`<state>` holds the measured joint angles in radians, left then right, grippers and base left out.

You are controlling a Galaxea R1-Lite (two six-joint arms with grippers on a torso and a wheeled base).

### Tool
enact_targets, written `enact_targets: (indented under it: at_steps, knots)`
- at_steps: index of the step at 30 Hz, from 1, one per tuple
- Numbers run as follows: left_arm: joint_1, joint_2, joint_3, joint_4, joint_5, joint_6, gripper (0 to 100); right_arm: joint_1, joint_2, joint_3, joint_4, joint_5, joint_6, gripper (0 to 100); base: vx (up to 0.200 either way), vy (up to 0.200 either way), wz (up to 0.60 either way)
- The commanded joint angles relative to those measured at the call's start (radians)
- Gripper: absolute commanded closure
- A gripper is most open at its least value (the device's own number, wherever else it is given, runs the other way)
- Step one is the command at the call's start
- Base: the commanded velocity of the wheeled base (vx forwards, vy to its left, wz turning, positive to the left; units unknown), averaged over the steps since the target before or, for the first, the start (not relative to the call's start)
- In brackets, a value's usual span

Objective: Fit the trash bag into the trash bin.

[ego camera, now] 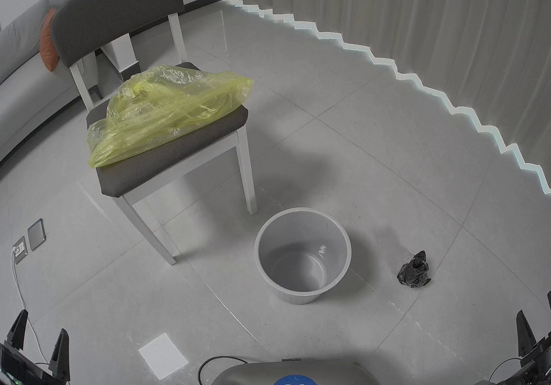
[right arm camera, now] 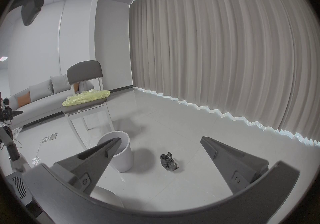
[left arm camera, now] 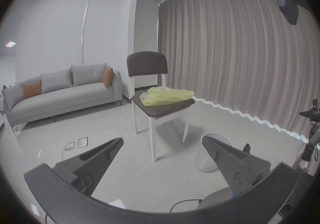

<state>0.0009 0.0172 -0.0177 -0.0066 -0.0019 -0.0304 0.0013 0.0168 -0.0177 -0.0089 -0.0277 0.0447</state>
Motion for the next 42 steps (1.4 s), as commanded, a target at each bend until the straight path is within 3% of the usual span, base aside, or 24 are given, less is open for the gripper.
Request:
enact_targets:
  at_steps: [1, 4, 6, 7, 8, 10, 15, 20, 26, 31, 36, 38, 42]
  knots:
    - [-0.002, -0.017, -0.031, -0.073, -0.027, -0.022, 0, 0.000, -0.006, 0.018, -0.003, 0.008, -0.025, 0, 0.000, 0.000, 0.00]
    - [-0.016, 0.027, -0.194, -0.170, -0.096, -0.157, 0, 0.006, 0.005, -0.061, -0.095, 0.063, -0.057, 0, 0.000, 0.000, 0.00]
    - [-0.032, 0.058, -0.262, -0.142, -0.086, -0.172, 0, 0.019, 0.041, -0.163, -0.123, 0.126, 0.032, 0, 0.000, 0.000, 0.00]
    - [-0.032, 0.058, -0.262, -0.142, -0.086, -0.172, 0, 0.019, 0.041, -0.163, -0.123, 0.126, 0.032, 0, 0.000, 0.000, 0.00]
    - [-0.045, 0.076, -0.271, -0.073, -0.081, -0.164, 0, 0.034, 0.095, -0.228, -0.102, 0.164, 0.109, 0, 0.000, 0.000, 0.00]
    - [-0.073, 0.171, -0.281, -0.026, -0.075, -0.092, 0, 0.066, 0.224, -0.303, -0.048, 0.186, 0.096, 0, 0.000, 0.000, 0.00]
    - [-0.071, 0.437, -0.350, -0.205, -0.044, 0.027, 0, 0.080, 0.531, -0.492, -0.046, 0.170, 0.080, 0, 0.000, 0.000, 0.00]
    - [-0.056, 0.691, -0.522, -0.256, 0.049, 0.038, 0, 0.078, 0.769, -0.630, -0.055, 0.172, 0.095, 0, 0.000, 0.000, 0.00]
    - [-0.055, 0.859, -0.659, -0.196, 0.120, 0.058, 0, 0.075, 0.885, -0.620, -0.135, 0.184, 0.147, 0, 0.000, 0.000, 0.00]
    - [-0.021, 1.053, -0.788, -0.032, 0.126, 0.075, 0, 0.037, 1.009, -0.608, -0.232, 0.184, 0.161, 0, 0.000, 0.000, 0.00]
    - [-0.018, 1.219, -0.835, -0.036, 0.177, 0.113, 0, 0.034, 1.037, -0.599, -0.237, 0.184, 0.159, 0, 0.000, 0.000, 0.00]
    - [-0.019, 1.327, -0.871, -0.038, 0.232, 0.138, 0, 0.034, 1.045, -0.596, -0.235, 0.186, 0.159, 0, 0.000, 0.000, 0.00]
    - [-0.019, 1.423, -0.884, -0.039, 0.252, 0.204, 0, 0.029, 1.048, -0.585, -0.237, 0.186, 0.155, 0, 0.000, 0.000, 0.00]
